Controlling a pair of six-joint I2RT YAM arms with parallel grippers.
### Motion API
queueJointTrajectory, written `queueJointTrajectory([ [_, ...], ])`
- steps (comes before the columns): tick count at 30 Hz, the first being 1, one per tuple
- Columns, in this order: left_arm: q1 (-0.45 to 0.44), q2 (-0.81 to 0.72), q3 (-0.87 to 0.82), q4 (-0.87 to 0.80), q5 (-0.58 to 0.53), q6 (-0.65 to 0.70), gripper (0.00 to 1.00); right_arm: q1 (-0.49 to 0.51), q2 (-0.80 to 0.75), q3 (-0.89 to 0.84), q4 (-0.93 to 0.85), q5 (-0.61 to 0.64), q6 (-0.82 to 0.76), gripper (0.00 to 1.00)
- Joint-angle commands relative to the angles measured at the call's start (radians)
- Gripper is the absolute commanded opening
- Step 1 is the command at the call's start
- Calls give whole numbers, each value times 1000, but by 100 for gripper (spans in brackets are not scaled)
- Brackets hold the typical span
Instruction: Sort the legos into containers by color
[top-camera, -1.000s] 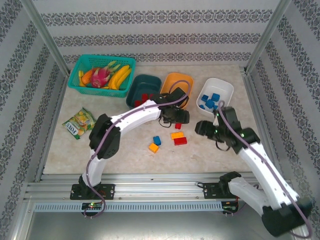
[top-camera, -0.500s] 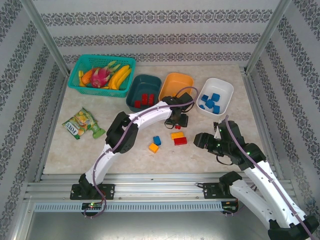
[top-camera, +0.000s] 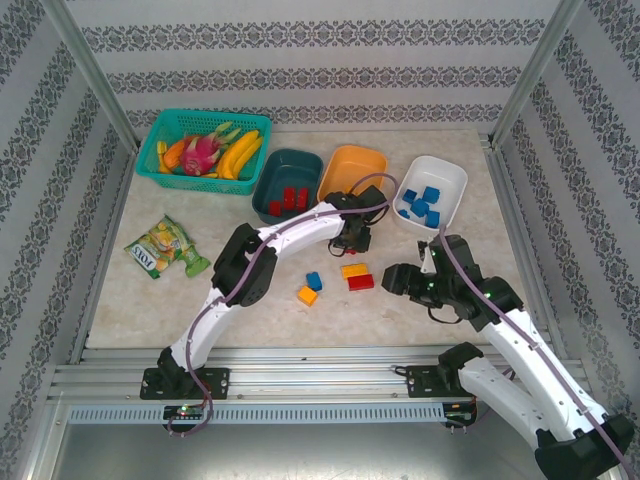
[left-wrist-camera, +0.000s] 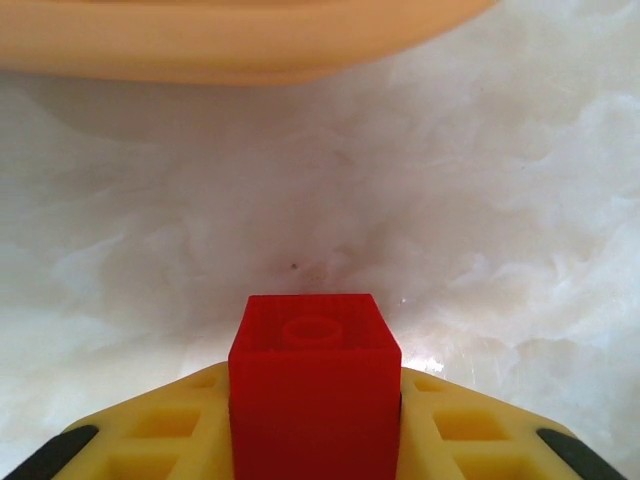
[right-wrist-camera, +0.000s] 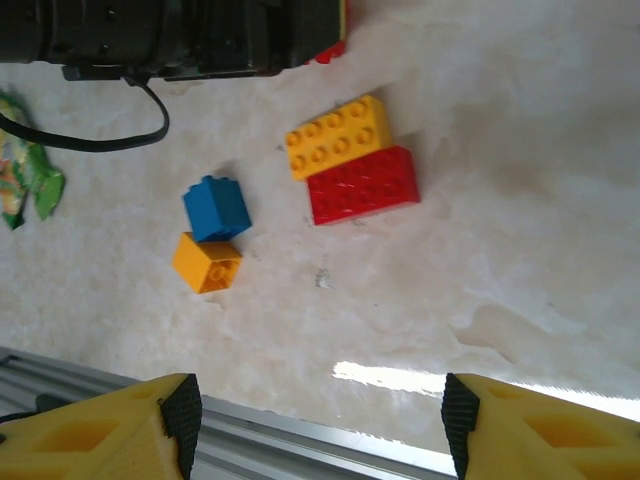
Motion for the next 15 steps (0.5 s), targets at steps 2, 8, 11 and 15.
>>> queueJointTrajectory([
  [2, 28, -168, 21, -81, -64, 28, 32, 42, 15, 59, 181, -67, -71, 68],
  [8, 135, -225, 22, -108, -88, 96, 32, 115, 123, 64, 466, -30, -57, 70],
  [11, 205, -218, 48, -114, -98, 122, 32, 141, 199, 60, 629, 2, -22, 71],
  [15, 286, -176, 97, -112, -133, 143, 32, 145, 315, 107, 735, 7, 5, 72],
])
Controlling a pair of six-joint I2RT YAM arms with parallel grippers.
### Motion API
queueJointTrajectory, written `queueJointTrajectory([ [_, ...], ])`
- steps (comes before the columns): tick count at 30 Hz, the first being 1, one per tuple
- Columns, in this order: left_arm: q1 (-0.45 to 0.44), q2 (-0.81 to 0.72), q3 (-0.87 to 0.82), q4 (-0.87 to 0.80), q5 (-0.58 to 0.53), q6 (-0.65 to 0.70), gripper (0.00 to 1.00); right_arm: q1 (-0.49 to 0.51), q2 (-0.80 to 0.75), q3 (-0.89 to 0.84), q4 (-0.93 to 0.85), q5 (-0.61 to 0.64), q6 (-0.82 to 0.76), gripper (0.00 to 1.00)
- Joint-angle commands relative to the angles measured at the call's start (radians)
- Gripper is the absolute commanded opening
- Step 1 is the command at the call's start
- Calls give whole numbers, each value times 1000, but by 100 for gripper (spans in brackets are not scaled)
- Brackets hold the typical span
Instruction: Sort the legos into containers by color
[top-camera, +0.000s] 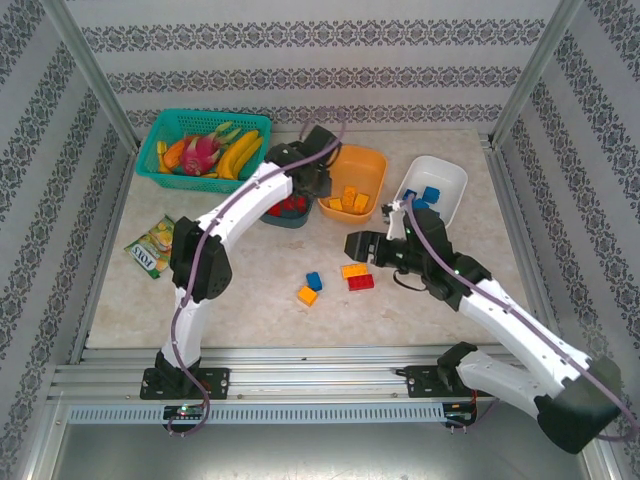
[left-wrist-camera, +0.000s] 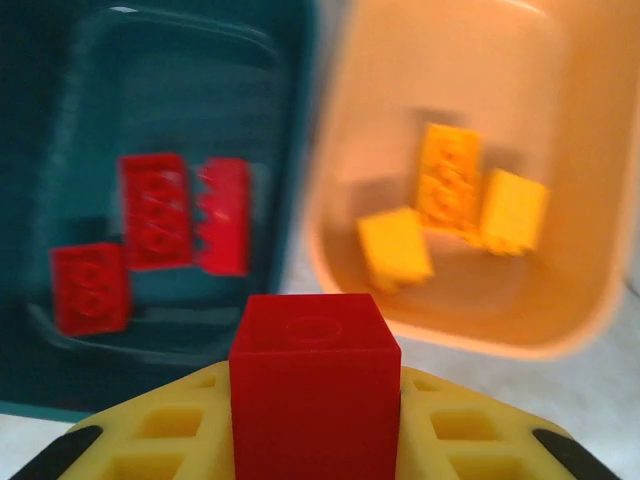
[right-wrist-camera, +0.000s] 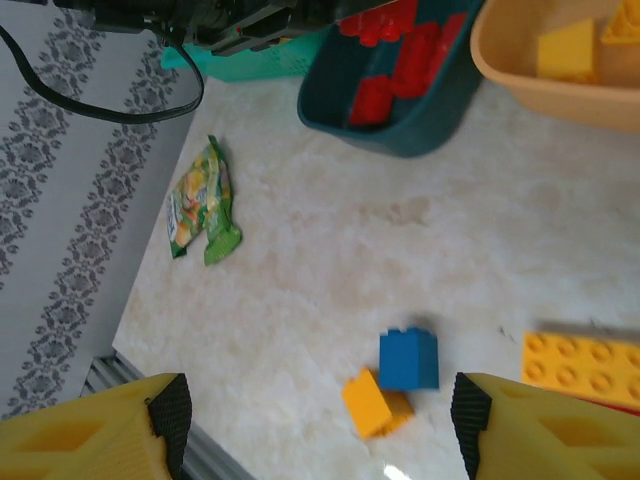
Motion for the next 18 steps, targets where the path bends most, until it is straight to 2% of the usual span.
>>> queueJointTrajectory([
  [1, 58, 53, 55, -47, -63, 49, 32, 5, 74, 64, 187, 24, 27, 72],
  [10, 136, 291, 277, -59, -212, 75, 31, -6, 281, 202, 231, -17, 62, 73],
  [18, 155, 386, 331, -52, -336, 105, 31, -10, 303, 215, 212, -29, 70, 73],
])
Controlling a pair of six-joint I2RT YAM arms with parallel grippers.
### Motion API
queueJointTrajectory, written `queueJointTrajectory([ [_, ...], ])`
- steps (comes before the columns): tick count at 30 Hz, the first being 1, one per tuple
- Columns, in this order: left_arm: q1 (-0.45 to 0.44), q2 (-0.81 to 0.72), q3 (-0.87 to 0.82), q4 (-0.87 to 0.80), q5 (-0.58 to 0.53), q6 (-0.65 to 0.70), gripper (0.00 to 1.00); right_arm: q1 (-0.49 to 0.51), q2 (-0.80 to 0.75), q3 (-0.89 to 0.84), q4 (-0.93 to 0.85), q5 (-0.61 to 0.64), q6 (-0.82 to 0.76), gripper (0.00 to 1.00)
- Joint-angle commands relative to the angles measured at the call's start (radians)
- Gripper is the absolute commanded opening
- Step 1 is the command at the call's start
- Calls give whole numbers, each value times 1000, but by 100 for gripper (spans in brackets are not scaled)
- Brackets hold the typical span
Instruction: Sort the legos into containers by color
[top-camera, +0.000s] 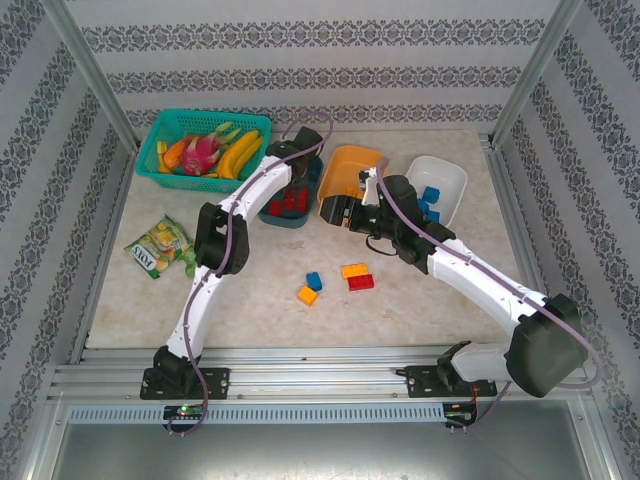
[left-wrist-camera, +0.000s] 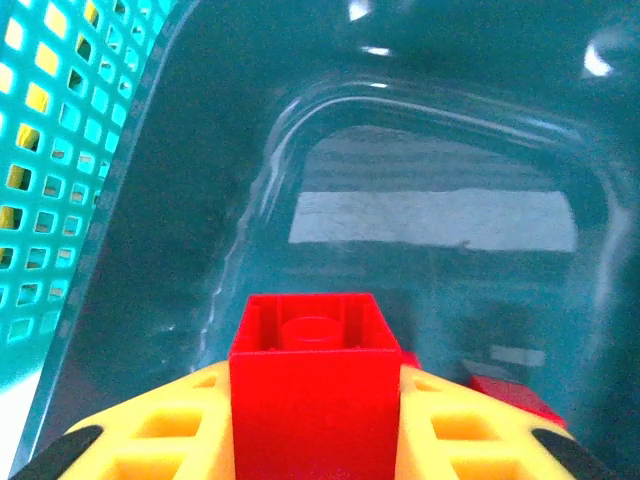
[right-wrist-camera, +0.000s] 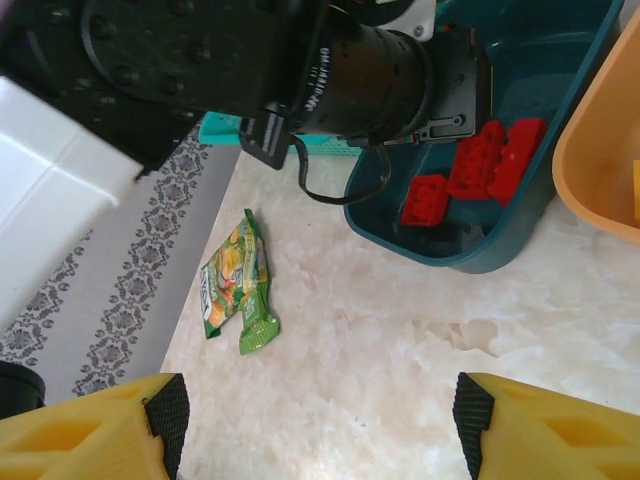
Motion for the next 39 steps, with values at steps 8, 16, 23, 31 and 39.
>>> queueJointTrajectory([
  [8, 27, 33, 39, -55, -92, 17, 33, -9, -25, -35, 4, -24, 34, 73],
  [16, 27, 48, 14, -107, -66, -12, 40, -10, -11, -26, -33, -38, 33, 73],
  [23, 25, 7, 11, -130, -49, -18, 61, -10, -36, -34, -146, -5, -4, 72],
  [31, 8, -157, -11, -135, 27, -59, 68, 49, -64, -9, -399, 58, -178, 70],
  [39, -19, -530, -391, -27, 176, -160, 72, 199, -61, -51, -531, 128, -284, 71],
])
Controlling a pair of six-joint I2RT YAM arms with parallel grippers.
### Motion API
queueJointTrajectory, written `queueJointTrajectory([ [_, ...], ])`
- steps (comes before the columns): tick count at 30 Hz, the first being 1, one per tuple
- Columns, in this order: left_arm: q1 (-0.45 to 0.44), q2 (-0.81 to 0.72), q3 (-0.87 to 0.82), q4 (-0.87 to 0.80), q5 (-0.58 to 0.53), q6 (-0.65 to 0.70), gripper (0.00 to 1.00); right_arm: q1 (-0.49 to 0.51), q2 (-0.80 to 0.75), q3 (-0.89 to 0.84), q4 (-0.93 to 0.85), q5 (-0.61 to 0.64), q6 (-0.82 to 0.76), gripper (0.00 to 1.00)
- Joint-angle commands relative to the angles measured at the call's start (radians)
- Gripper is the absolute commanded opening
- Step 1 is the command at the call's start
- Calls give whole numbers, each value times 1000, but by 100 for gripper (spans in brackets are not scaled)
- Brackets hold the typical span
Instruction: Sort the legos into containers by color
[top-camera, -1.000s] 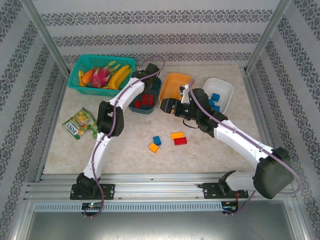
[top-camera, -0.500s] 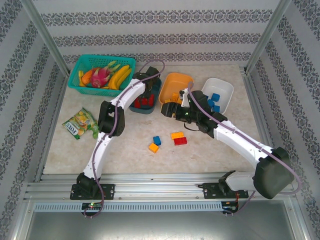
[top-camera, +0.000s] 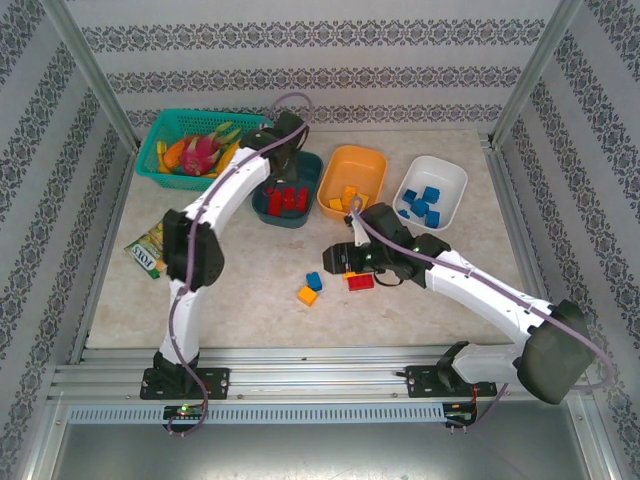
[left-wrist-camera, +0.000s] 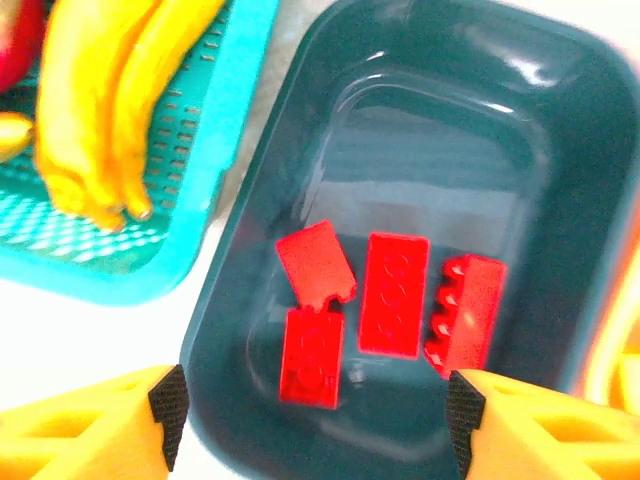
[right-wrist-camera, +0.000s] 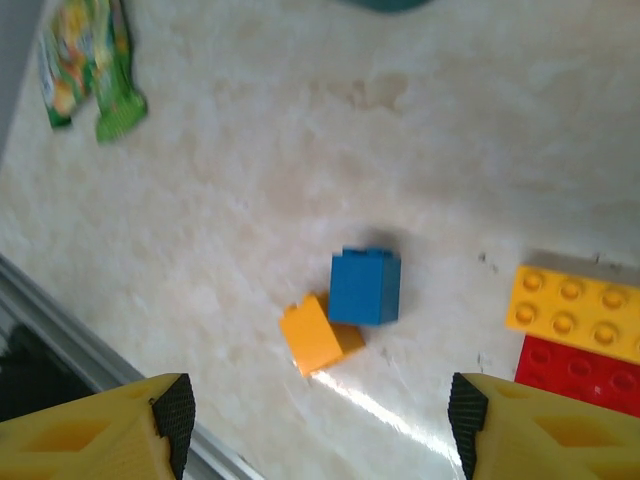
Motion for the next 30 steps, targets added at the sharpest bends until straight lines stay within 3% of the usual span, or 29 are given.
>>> queueJointTrajectory([
  [1, -21, -182, -177, 51, 85, -78, 72, 65, 2, -16, -89, 62, -83, 71],
  [8, -56, -593, -691, 135, 196, -165, 72, 204, 143, -10, -73, 72, -105, 73],
  [15, -124, -1013, -1085, 145, 261, -230, 74, 237, 322, 43, -32, 80, -105, 74],
  [21, -137, -1242, -1213, 77, 283, -296, 74, 241, 448, 107, -28, 95, -139, 74],
  [30, -140, -1292, -1207, 41, 281, -316, 73, 241, 586, 247, -78, 132, -205, 73],
])
